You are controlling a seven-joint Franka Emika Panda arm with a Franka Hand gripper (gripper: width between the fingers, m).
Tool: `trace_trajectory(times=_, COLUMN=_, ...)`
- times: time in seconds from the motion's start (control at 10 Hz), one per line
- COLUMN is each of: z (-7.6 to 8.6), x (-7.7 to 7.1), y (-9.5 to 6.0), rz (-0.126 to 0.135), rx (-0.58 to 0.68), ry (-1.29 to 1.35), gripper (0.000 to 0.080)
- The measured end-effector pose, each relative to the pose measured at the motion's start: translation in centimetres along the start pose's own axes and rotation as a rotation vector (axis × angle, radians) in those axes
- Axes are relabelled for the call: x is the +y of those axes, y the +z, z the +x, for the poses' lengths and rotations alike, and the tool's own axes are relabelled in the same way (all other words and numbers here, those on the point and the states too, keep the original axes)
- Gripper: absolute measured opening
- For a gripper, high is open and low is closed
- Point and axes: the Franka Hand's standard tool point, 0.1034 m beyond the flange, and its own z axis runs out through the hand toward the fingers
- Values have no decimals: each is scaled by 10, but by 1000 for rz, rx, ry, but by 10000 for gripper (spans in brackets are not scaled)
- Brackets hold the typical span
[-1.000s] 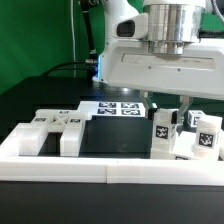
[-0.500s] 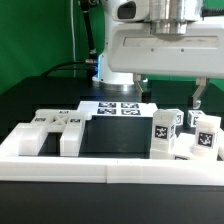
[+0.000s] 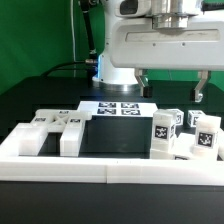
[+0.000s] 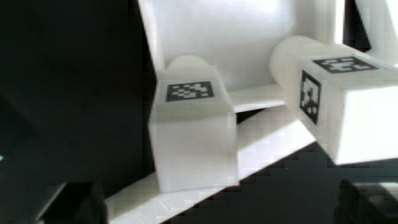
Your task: Assemble chair
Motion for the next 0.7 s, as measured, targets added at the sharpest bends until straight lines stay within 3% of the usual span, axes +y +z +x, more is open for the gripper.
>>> trace_trajectory(times=0.2, z=-1, x=0, y=0, rz=2, rx=4, ry=-1, gripper=649)
trace_trajectory(times=0.4, z=-21, x=7, y=3, rz=13, rx=42, ry=-3, gripper=649)
trace_trajectory(times=0.7, z=-47, x=17, y=28, rz=-7, rx=75, ry=-20, gripper=649)
